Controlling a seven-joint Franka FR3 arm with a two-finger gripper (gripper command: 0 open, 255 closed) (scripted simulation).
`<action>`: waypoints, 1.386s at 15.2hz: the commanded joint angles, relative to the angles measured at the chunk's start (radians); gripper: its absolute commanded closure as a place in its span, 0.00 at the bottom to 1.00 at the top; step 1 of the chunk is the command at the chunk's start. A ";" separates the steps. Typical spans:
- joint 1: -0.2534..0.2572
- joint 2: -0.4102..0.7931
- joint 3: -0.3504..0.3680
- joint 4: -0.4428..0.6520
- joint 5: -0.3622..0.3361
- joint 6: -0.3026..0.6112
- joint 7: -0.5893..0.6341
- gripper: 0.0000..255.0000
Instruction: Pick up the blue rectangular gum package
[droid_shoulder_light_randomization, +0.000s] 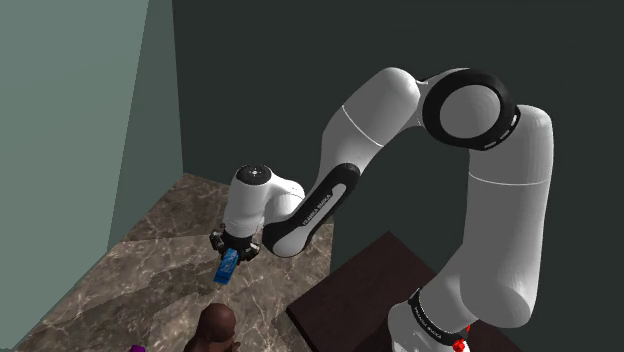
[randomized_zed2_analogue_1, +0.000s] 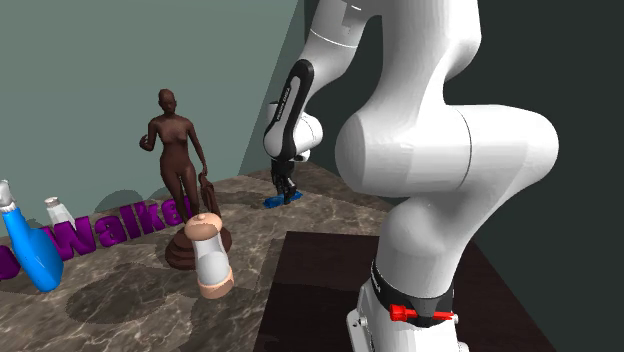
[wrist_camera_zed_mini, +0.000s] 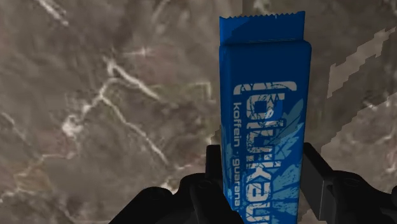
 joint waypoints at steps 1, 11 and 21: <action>0.000 0.002 -0.001 0.002 0.000 0.002 0.000 1.00; -0.043 -0.063 0.054 -0.022 0.049 -0.042 -0.038 1.00; -0.127 -0.191 0.162 -0.049 0.172 -0.138 -0.129 1.00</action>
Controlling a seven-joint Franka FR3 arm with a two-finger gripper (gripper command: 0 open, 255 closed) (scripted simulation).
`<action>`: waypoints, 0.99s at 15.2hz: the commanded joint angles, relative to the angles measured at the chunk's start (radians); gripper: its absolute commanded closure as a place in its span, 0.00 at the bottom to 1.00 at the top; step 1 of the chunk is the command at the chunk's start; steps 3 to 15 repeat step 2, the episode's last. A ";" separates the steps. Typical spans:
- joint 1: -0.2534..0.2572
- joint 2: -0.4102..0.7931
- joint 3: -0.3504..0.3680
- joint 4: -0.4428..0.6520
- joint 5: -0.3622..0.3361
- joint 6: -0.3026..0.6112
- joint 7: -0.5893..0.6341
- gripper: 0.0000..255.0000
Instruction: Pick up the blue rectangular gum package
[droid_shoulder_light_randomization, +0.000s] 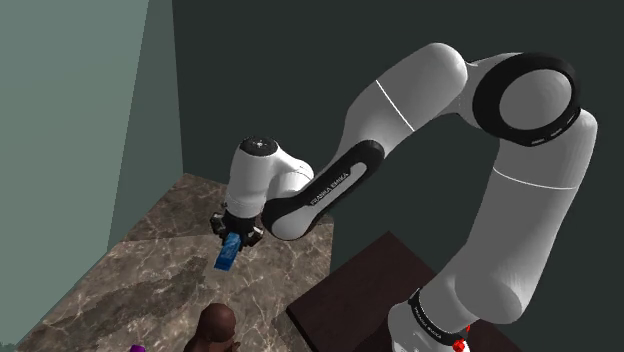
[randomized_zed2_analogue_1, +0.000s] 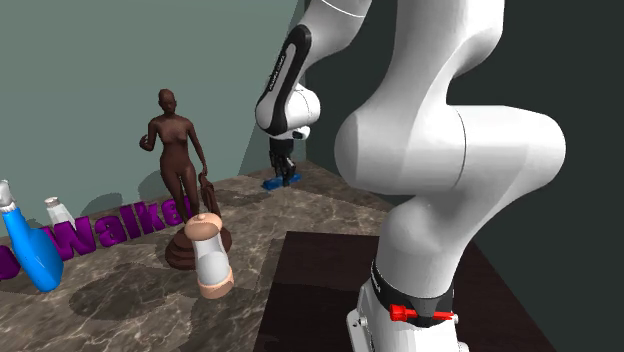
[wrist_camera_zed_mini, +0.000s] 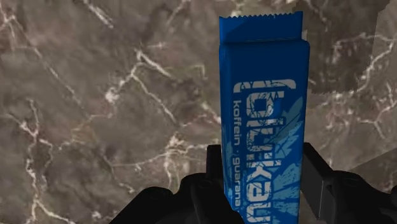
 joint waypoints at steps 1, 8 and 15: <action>-0.011 -0.016 0.014 0.000 0.018 -0.015 -0.015 1.00; -0.011 -0.016 0.013 0.000 0.019 -0.015 -0.015 1.00; -0.011 -0.016 0.013 0.000 0.019 -0.015 -0.015 1.00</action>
